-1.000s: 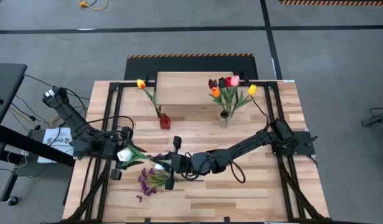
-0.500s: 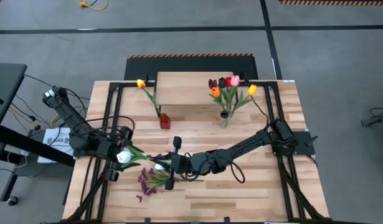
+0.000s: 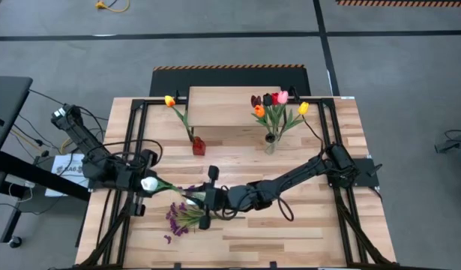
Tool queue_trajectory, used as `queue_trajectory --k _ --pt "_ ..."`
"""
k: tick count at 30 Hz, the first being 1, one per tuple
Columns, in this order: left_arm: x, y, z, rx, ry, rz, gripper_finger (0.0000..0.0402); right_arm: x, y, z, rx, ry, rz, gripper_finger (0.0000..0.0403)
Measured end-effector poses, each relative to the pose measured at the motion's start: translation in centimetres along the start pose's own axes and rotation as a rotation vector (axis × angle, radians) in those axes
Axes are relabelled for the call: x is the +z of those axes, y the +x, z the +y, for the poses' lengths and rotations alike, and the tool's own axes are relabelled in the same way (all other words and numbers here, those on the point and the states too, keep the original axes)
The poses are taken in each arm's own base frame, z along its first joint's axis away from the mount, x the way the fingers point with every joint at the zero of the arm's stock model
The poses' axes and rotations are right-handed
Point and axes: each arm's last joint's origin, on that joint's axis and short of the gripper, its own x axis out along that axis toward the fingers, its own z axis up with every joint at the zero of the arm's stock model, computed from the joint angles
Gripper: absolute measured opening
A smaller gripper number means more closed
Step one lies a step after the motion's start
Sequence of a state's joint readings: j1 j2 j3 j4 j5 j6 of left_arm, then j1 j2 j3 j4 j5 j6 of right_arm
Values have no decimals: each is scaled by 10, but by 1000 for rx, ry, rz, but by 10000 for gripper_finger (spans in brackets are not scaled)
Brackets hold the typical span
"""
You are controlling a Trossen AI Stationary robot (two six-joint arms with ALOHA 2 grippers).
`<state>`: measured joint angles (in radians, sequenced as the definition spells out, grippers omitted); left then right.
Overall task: Pick and place flowers into a vace then onto a shelf
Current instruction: Put the white flower into the red vase
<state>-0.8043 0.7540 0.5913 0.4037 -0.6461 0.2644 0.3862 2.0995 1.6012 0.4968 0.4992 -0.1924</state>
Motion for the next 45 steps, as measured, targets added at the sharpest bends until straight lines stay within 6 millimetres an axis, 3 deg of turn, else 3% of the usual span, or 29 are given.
queue_trajectory --k 3,11,15,22,33,45 --pt "0 0 1 29 23 31 5 -3 0 0 -24 -15 31 101" --pt "12 1 7 156 111 107 2 -20 -8 0 -339 -71 227 212" --pt "18 -1 16 273 161 115 2 -31 -11 2 -321 25 294 246" --pt "20 -7 38 357 175 134 1 -46 -17 7 -198 145 433 255" --pt "-28 -14 74 501 133 185 0 -55 -25 17 -124 180 491 255" --pt "-61 -20 102 577 126 216 0 -56 -26 17 -125 169 503 255"
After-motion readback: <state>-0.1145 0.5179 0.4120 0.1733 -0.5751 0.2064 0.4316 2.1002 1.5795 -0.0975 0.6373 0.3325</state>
